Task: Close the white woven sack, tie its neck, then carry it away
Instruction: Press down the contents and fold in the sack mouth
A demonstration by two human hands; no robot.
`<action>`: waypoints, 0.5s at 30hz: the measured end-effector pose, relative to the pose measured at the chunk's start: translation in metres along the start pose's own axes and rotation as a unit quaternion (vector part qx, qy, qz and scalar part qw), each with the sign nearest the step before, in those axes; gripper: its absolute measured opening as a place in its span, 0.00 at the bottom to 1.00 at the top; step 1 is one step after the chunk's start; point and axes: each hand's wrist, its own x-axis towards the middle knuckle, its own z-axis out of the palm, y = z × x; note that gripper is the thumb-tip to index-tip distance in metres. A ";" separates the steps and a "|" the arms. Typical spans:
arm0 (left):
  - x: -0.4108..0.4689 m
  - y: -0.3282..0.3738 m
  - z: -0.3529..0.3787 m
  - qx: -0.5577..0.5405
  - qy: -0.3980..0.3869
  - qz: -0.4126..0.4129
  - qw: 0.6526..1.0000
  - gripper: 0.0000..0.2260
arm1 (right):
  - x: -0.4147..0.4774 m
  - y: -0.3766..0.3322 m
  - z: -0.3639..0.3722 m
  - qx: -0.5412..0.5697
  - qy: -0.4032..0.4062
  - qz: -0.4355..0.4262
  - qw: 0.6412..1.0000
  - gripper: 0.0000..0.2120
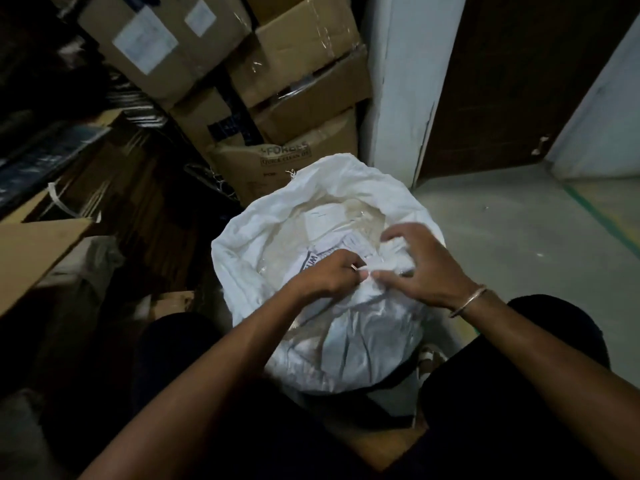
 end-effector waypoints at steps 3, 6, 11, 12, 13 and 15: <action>-0.005 -0.004 -0.007 -0.047 0.019 -0.051 0.997 0.16 | 0.000 -0.008 0.018 -0.054 -0.136 0.010 0.989 0.16; -0.037 -0.008 -0.014 0.023 0.117 0.009 0.993 0.31 | 0.012 -0.001 0.023 -0.017 -0.136 0.097 0.986 0.15; -0.068 -0.039 -0.020 0.230 0.107 0.105 0.961 0.06 | 0.040 0.009 0.008 0.012 -0.222 0.224 0.949 0.20; -0.066 -0.038 -0.026 0.190 0.123 0.102 0.969 0.03 | 0.042 0.004 0.006 -0.018 -0.235 0.203 0.950 0.21; -0.062 -0.035 -0.032 0.138 0.132 0.090 0.977 0.04 | 0.041 -0.001 0.006 -0.030 -0.224 0.167 0.960 0.21; -0.055 -0.029 -0.042 0.066 0.139 0.071 0.985 0.06 | 0.035 -0.024 0.001 -0.043 -0.188 0.037 0.981 0.25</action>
